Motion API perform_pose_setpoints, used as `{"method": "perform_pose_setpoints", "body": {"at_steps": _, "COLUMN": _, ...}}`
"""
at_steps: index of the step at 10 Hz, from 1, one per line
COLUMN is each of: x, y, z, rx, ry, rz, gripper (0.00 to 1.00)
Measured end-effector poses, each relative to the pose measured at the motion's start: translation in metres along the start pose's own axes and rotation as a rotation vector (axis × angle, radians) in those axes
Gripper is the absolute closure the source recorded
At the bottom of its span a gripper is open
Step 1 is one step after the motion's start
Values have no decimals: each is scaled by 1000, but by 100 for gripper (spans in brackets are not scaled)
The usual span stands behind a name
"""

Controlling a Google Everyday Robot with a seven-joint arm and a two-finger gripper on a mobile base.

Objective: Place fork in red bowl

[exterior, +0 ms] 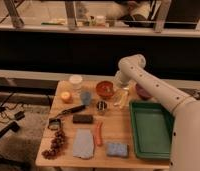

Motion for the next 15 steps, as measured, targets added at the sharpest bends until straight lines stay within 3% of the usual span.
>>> {"method": "perform_pose_setpoints", "body": {"at_steps": 8, "x": -33, "y": -23, "z": 29, "rx": 15, "ry": -53, "rz": -51, "gripper": 86}}
{"method": "perform_pose_setpoints", "body": {"at_steps": 12, "x": -46, "y": -29, "z": 36, "rx": 13, "ry": -64, "rz": -86, "gripper": 86}}
{"method": "perform_pose_setpoints", "body": {"at_steps": 15, "x": -42, "y": -29, "z": 36, "rx": 13, "ry": -56, "rz": -88, "gripper": 86}}
